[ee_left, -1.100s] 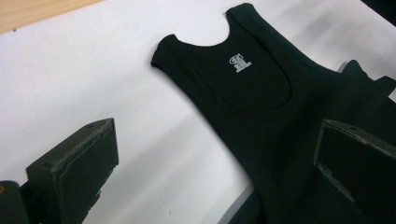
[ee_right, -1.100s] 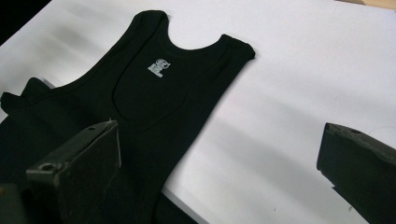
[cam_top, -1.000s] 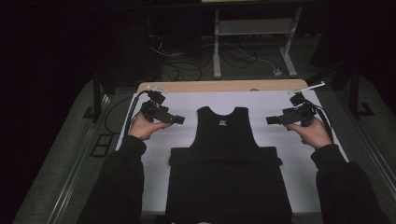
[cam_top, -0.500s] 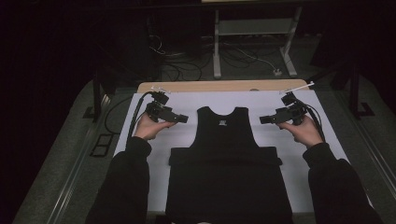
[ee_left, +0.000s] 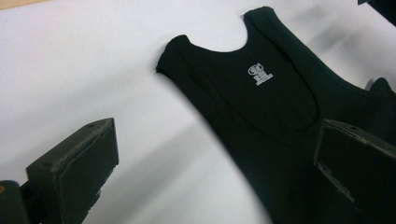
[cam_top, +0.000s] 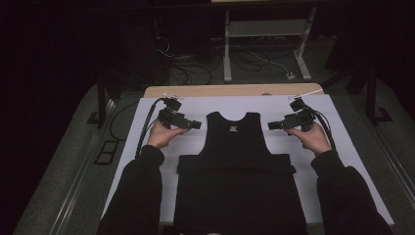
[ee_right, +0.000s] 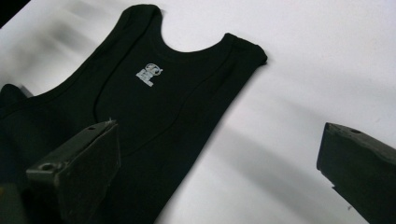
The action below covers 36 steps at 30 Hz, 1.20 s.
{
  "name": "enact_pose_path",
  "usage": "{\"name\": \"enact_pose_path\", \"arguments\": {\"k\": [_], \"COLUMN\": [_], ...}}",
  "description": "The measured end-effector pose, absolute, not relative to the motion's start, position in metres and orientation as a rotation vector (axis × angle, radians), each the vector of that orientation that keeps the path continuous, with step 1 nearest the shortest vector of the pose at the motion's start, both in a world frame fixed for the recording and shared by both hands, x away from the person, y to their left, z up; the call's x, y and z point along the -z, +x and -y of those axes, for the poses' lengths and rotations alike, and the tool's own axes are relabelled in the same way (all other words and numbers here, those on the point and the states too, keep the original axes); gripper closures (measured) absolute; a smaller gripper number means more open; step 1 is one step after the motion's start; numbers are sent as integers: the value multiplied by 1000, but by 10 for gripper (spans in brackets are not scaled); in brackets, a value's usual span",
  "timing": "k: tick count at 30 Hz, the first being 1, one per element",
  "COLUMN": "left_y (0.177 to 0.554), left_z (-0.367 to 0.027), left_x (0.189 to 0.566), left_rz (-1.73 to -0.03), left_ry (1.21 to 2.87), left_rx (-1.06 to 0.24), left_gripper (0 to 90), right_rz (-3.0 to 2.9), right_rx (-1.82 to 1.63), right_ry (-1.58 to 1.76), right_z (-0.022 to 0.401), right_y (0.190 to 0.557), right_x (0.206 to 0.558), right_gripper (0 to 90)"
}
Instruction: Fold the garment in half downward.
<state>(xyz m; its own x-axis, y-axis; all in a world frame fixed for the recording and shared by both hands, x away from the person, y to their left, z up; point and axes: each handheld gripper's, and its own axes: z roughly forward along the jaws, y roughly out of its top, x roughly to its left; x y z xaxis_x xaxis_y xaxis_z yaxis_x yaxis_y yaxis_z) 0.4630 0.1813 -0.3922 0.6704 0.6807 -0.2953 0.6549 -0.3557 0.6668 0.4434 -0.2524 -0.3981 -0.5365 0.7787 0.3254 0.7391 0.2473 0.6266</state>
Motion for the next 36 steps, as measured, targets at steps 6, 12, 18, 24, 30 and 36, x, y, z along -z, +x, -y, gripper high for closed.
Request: {"name": "enact_pose_path", "arguments": {"k": [6,12,18,24,30,36], "left_y": [465,468,468,468,469,468], "left_z": [-177,-171,-165,-157,-151,-146], "left_x": [399,407,412,420,426,430], "left_rz": [-1034,-1031,-1028,-1020,-1011,-1012], "left_ry": [2075,2082,2081,2091,2102,2097], "left_rx": [-31,-13,-2,15,30,44], "left_gripper": [0,0,0,0,0,0], "right_rz": [-2440,-2436,-2451,-2467,-2497,-2511], "right_rx": [-1174,-1175,-1161,-1142,-1116,-1114], "right_ry": [1496,1509,1508,1504,1497,1492], "right_z": [251,249,244,238,230,224], "right_y": [448,452,453,454,454,454], "right_x": [406,412,416,423,429,433], "right_gripper": [0,0,0,0,0,0]}}
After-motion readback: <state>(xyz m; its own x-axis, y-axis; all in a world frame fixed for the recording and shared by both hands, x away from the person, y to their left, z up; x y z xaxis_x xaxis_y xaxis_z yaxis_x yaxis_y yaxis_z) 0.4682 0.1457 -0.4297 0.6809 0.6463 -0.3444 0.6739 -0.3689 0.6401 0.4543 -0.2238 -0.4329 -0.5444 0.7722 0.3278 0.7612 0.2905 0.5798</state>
